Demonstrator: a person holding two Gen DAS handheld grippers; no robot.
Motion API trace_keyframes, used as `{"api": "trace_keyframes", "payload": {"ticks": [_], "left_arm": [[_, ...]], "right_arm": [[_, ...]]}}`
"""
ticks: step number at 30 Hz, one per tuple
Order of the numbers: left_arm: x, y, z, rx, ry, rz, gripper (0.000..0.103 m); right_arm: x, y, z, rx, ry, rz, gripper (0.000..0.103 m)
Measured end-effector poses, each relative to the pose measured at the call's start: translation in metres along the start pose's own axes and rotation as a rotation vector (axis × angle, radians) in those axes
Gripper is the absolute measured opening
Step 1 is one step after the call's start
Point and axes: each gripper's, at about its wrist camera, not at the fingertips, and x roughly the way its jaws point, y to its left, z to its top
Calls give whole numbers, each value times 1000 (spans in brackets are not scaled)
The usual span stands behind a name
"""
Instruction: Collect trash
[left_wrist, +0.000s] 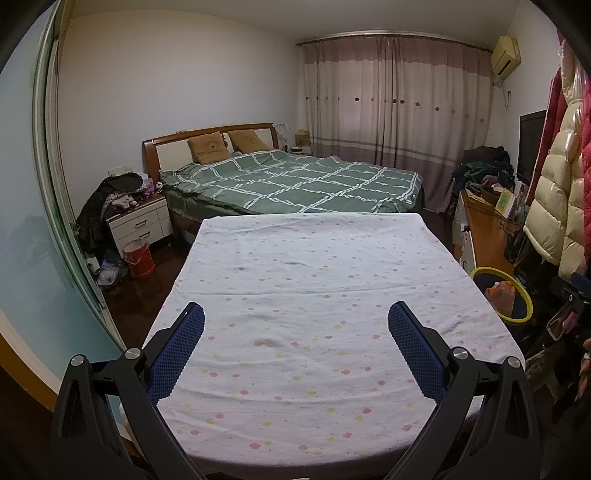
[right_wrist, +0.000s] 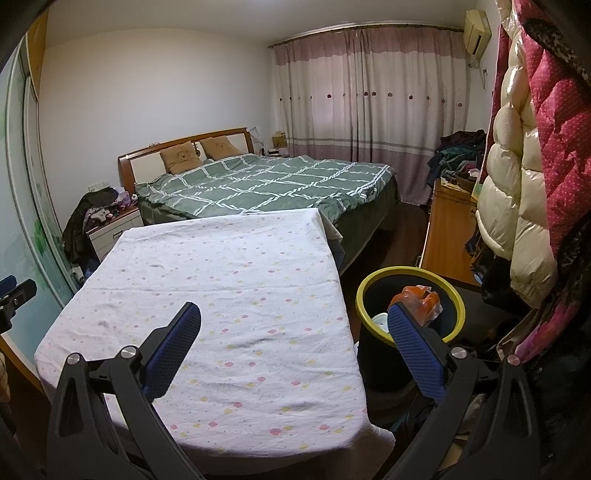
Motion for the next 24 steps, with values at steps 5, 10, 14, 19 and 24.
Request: {"api": "trace_keyframes", "payload": {"ticks": [5,10,14,19,24], "left_arm": [[5,1,2,-6,9,-4,98],[13,2,6,-16,23,-19,98],[26,7,9,-32,39,-44,98],[72,19,25,-40,77,-34,98],[158,38,38,-56,117,35,98]], "right_arm": [[4,3,1,-4,11,4,96],[12,3,5,-6,25,9,96],[22,4,8,-16,41,12,96],[55,11,23,-35,69,57,96],[129,22,45,-19,109,167,96]]}}
